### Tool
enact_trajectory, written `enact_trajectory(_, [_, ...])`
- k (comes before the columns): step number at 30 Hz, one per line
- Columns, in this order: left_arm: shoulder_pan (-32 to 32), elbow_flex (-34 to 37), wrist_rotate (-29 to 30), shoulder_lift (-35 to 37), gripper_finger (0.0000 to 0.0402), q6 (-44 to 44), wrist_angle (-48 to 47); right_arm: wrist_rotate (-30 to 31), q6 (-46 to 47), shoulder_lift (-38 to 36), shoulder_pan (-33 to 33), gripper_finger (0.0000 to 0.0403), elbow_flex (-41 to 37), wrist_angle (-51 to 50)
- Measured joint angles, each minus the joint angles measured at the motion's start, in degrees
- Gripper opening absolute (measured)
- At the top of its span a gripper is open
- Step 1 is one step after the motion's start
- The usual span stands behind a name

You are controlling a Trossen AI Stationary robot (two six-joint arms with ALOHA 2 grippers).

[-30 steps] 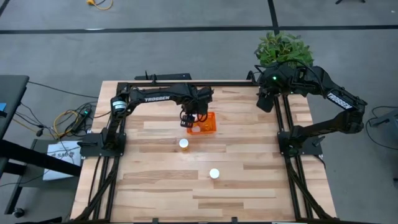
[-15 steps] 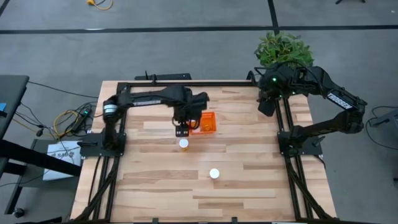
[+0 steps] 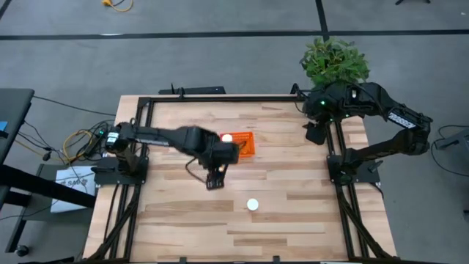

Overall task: Pick and place pill bottles into a basket
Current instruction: Put the orange pill bottle into the orange bin

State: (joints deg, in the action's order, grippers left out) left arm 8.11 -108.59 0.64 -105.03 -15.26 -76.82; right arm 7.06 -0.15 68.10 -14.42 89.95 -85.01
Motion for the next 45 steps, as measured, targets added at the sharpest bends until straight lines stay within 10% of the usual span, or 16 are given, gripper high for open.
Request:
enact_trajectory(13, [16.0, 0.1, 24.1, 1.9, 0.0232, -18.0, -0.3, -1.0, 13.9, 0.0, 14.8, 0.024, -9.9, 7.7])
enact_trajectory(26, [22.1, 2.9, 37.5, 17.0, 0.0232, -13.2, -1.1, 7.2, 35.6, 0.4, 32.4, 0.024, -17.4, 27.1])
enact_trajectory(45, [22.6, 58.8, 30.6, 56.5, 0.0232, -10.1, 42.7, 18.7, 50.7, 2.7, 42.6, 0.024, -17.5, 27.7])
